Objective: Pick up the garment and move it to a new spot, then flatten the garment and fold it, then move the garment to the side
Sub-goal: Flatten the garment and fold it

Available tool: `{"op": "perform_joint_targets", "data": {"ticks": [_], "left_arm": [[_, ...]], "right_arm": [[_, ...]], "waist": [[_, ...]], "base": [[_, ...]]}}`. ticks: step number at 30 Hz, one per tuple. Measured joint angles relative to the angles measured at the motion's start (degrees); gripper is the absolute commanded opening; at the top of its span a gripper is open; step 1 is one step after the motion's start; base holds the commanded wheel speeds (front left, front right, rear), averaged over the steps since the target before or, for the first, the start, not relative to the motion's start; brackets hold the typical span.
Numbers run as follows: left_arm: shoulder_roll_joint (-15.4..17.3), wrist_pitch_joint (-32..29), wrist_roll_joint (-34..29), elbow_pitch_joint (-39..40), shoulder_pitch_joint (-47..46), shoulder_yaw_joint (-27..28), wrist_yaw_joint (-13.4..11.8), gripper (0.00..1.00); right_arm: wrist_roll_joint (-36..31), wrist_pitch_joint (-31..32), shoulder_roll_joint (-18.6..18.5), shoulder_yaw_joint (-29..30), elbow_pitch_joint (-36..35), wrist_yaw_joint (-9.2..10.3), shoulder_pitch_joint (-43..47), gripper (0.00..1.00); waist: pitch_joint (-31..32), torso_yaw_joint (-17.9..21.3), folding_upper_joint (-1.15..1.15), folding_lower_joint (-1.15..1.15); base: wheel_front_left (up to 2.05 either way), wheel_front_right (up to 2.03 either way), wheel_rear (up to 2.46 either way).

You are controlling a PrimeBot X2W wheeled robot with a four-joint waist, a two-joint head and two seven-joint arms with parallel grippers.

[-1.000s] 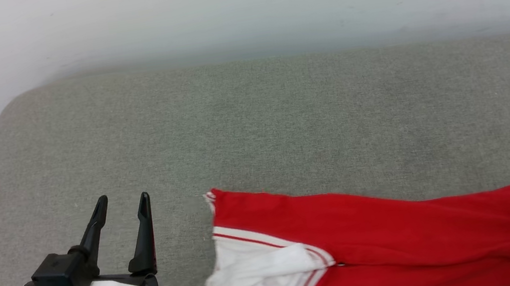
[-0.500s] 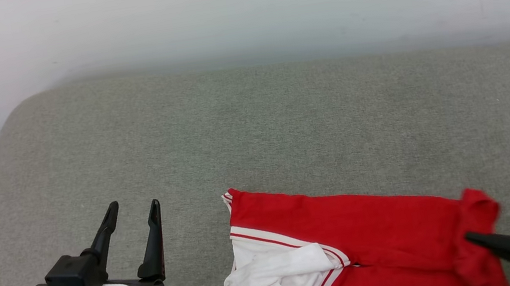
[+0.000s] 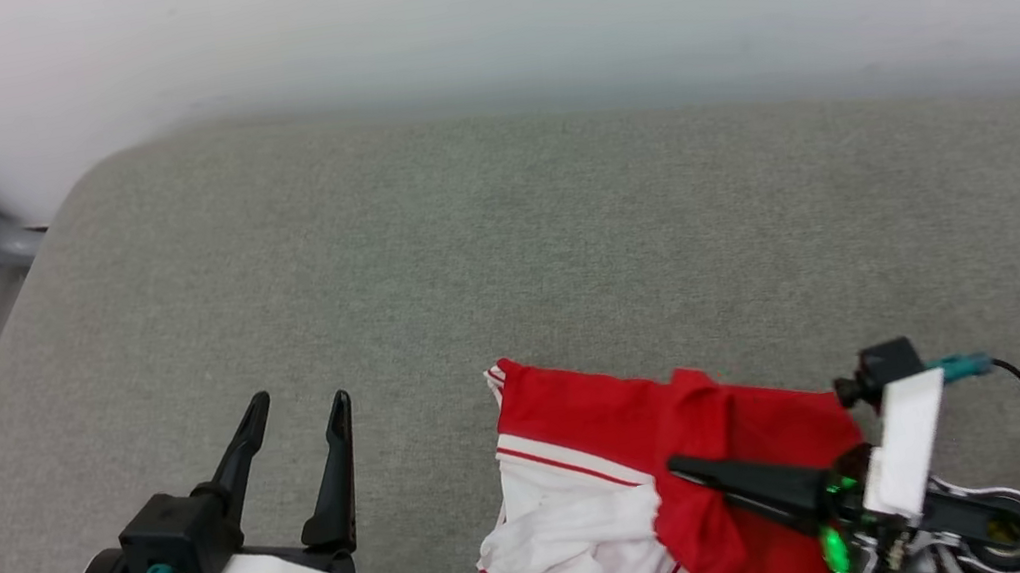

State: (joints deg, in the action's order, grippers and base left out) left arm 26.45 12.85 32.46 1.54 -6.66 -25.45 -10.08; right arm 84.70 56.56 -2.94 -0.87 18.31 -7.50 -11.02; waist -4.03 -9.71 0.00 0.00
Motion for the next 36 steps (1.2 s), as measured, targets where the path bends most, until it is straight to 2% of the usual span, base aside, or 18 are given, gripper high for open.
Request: {"op": "perform_joint_targets", "data": {"ticks": [3,9,10,11,12,18,21,24,29,36], "left_arm": [[-0.4,0.4,0.1,0.0,-1.0,0.1,0.5,1.00],[-1.7,1.1,0.2,-0.6,-2.3,0.2,1.4,1.00],[-1.8,1.2,0.2,-0.9,-2.5,0.2,1.5,1.00],[-1.9,1.3,0.2,-1.1,-2.6,0.3,1.6,1.00],[-2.0,1.4,0.2,-1.4,-2.8,0.3,1.8,1.00],[-2.6,1.7,0.1,-2.3,-3.0,0.7,2.1,1.00],[-2.7,1.8,0.0,-2.7,-3.0,0.9,2.2,1.00],[-2.9,1.9,0.0,-3.0,-3.0,1.2,2.2,1.00],[-3.4,2.0,-0.1,-3.4,-2.9,1.6,1.8,1.00],[-3.4,2.0,0.0,-4.2,-1.5,2.3,1.0,1.00]], "right_arm": [[1.3,-5.1,0.0,-7.1,0.3,0.00,-2.9,0.00],[-1.2,-11.2,0.0,-13.7,3.5,0.00,-6.4,0.00],[-2.0,-12.4,0.1,-14.4,4.1,0.00,-6.8,0.25],[-2.5,-13.4,0.1,-15.0,4.5,0.01,-7.0,0.80],[-2.5,-13.9,0.0,-15.7,4.9,0.01,-7.4,1.00],[-4.8,-17.2,0.0,-18.2,3.5,0.01,-8.1,1.00],[-11.5,-22.5,-1.0,-19.1,0.1,0.00,-8.7,1.00],[-20.2,-30.7,-2.9,-19.0,-2.5,0.00,-8.7,1.00],[-32.7,-40.6,-5.8,-14.5,-4.0,0.00,-7.0,1.00],[-51.1,-48.7,-7.8,-1.9,-6.7,0.00,-1.5,1.00]], "waist": [[-1.5,-1.2,0.00,0.00],[-4.5,-2.7,0.00,0.00],[-4.9,-2.9,0.00,-0.01],[-5.3,-3.0,0.00,-0.01],[-5.6,-3.1,0.00,-0.01],[-5.8,-2.8,0.00,-0.01],[-5.2,-2.3,0.00,-0.01],[-4.4,-1.6,0.00,-0.01],[-3.1,-0.4,0.00,-0.01],[-1.2,1.8,0.00,0.00]], "base": [[0.00,0.00,0.00],[0.00,0.00,0.00],[0.00,0.00,0.00],[0.00,0.00,0.00],[0.00,0.00,0.00],[0.00,0.00,0.00],[0.00,0.00,0.00],[0.00,0.00,0.00],[0.00,0.00,0.00],[0.00,0.00,0.00]]}}
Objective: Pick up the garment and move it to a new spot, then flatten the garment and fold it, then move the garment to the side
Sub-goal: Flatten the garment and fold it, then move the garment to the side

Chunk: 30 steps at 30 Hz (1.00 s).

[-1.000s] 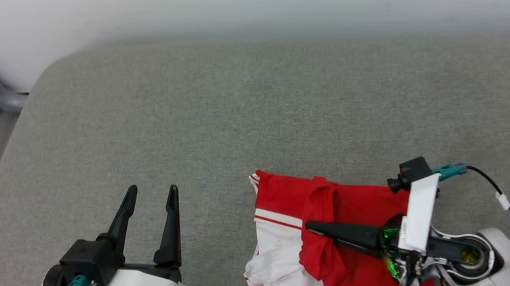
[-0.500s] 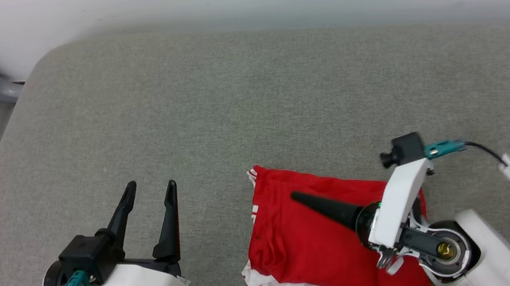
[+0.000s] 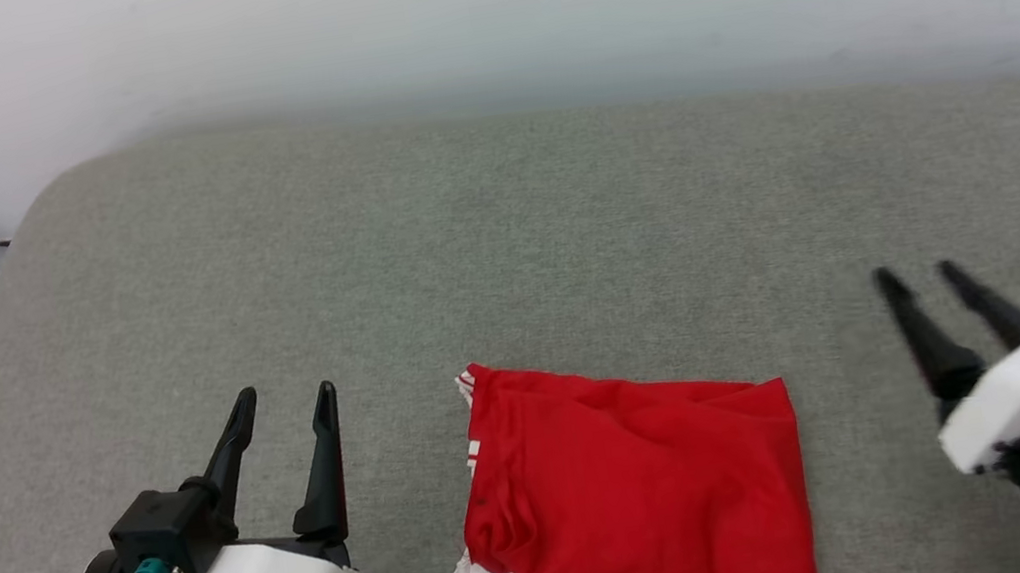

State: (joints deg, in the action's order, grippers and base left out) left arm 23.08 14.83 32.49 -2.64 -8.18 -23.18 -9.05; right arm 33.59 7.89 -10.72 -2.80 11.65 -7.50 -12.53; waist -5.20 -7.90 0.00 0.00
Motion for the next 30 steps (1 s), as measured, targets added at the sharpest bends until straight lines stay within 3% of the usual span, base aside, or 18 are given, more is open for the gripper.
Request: {"op": "perform_joint_targets", "data": {"ticks": [6,13,18,30], "left_arm": [[0.5,0.1,0.0,-0.5,1.5,1.4,-0.9,1.00],[0.7,0.1,-0.5,-0.7,3.9,2.3,-1.6,1.00],[0.4,0.1,-0.6,-1.1,6.7,2.7,-2.1,1.00],[-0.4,0.1,-0.7,-1.1,7.7,3.6,-1.7,1.00]], "right_arm": [[-15.9,-4.4,2.3,9.5,-8.1,0.00,6.6,1.00],[-24.8,-6.9,5.4,10.5,-17.4,0.00,14.2,1.00],[-25.6,-5.3,7.4,10.1,-23.6,0.00,22.3,1.00],[-22.3,-3.0,7.7,11.1,-25.3,0.00,23.4,1.00]], "waist": [[1.8,2.1,0.00,0.00],[4.2,4.0,0.00,0.00],[6.3,4.8,0.00,0.00],[6.5,4.9,0.00,0.00]], "base": [[0.00,0.00,0.00],[0.00,0.00,0.00],[0.00,0.00,0.00],[0.00,0.00,0.00]]}}
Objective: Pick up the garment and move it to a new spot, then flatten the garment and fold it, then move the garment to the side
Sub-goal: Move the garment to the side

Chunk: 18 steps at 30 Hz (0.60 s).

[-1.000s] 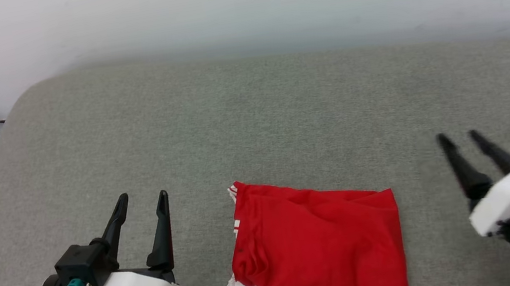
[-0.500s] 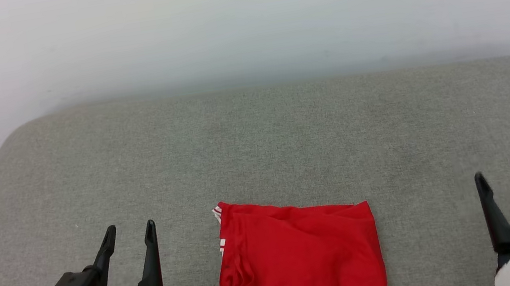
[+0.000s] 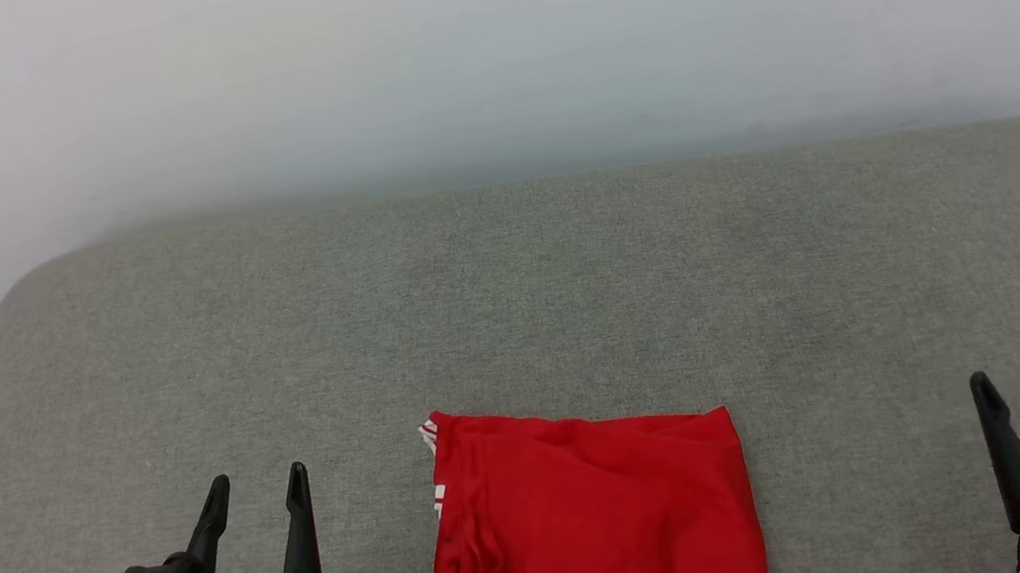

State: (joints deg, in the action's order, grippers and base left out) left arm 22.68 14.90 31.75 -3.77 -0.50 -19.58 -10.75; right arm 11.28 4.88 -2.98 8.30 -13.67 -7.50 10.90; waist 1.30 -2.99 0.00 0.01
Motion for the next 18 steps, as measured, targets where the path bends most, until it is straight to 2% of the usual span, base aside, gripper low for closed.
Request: {"op": "perform_joint_targets", "data": {"ticks": [5,10,18], "left_arm": [[-0.1,0.0,-0.4,0.1,-0.6,0.4,0.3,1.00],[-0.5,0.0,-1.1,0.8,-2.4,0.8,1.1,1.00],[-2.6,0.0,-2.5,1.5,-5.8,1.4,3.4,1.00]], "right_arm": [[3.1,1.8,0.0,2.3,2.0,0.00,-0.2,1.00],[8.3,7.6,0.0,4.8,6.8,0.00,-2.2,1.00],[17.7,25.9,0.0,3.0,15.3,0.00,-7.2,1.00]], "waist": [[-0.6,-0.6,0.00,0.00],[-2.2,-1.9,0.00,0.00],[-6.4,-5.4,0.00,-0.01]], "base": [[0.00,0.00,0.00],[0.00,0.00,0.00],[0.00,0.00,0.00]]}}
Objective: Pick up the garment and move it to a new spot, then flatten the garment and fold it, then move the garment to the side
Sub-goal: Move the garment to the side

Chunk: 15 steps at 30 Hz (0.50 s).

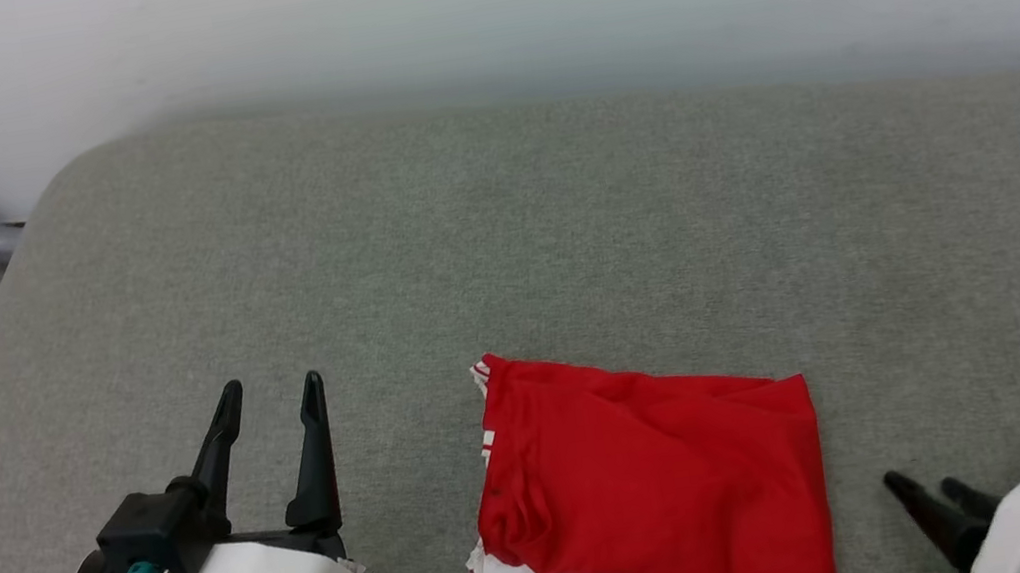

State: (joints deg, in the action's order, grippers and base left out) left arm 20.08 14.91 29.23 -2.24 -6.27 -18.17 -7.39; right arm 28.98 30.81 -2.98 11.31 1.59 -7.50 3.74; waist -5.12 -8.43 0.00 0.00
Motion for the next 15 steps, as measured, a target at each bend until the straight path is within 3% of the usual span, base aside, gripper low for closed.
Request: {"op": "perform_joint_targets", "data": {"ticks": [6,13,14,15], "left_arm": [[-2.0,0.1,-1.2,-0.8,-1.6,1.3,1.9,1.00],[-3.7,0.1,-2.5,-1.8,-2.6,3.0,3.9,1.00],[-4.1,0.1,-2.9,-2.0,-2.7,3.1,4.2,1.00],[-4.4,0.1,-3.0,-2.2,-2.8,3.3,4.4,1.00]], "right_arm": [[8.1,9.6,0.0,-4.1,3.7,0.00,-2.8,1.00],[14.6,11.4,-0.2,-6.3,11.4,-0.14,-7.4,0.98],[15.1,11.7,-0.3,-6.6,12.3,-0.16,-7.9,0.39],[15.4,11.8,-0.5,-6.9,13.0,-0.22,-8.4,0.00]], "waist": [[-3.4,-3.0,0.00,0.00],[-6.7,-5.5,0.00,0.00],[-6.9,-5.8,0.00,0.00],[-7.1,-6.0,0.00,0.00]], "base": [[0.00,0.00,0.00],[0.00,0.00,0.00],[0.00,0.00,0.00],[0.00,0.00,0.00]]}}
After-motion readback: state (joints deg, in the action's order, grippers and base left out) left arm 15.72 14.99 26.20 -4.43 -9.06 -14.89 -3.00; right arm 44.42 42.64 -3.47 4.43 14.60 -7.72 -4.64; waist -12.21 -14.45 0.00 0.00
